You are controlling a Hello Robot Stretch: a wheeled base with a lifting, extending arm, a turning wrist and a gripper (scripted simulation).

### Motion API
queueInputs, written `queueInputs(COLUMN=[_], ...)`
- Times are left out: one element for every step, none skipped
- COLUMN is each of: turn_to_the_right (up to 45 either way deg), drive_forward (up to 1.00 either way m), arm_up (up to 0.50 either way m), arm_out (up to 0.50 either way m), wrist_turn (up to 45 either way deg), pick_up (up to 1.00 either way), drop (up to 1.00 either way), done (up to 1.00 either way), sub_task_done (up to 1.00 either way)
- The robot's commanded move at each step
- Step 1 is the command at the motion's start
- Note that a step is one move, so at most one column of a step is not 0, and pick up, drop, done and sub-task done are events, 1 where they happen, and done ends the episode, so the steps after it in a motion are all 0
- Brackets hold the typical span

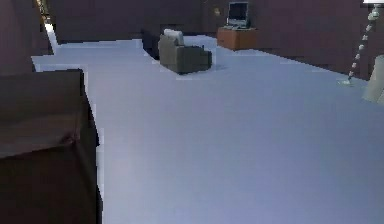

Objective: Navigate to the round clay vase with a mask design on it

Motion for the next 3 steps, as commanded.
queueInputs(turn_to_the_right=[0.0,-33.0,0.0], drive_forward=[0.85,0.00,0.05], arm_up=[0.00,0.00,0.00], arm_out=[0.00,0.00,0.00], wrist_turn=[0.0,0.0,0.0], pick_up=[0.00,0.00,0.00], drop=[0.00,0.00,0.00], done=[0.00,0.00,0.00], sub_task_done=[0.00,0.00,0.00])
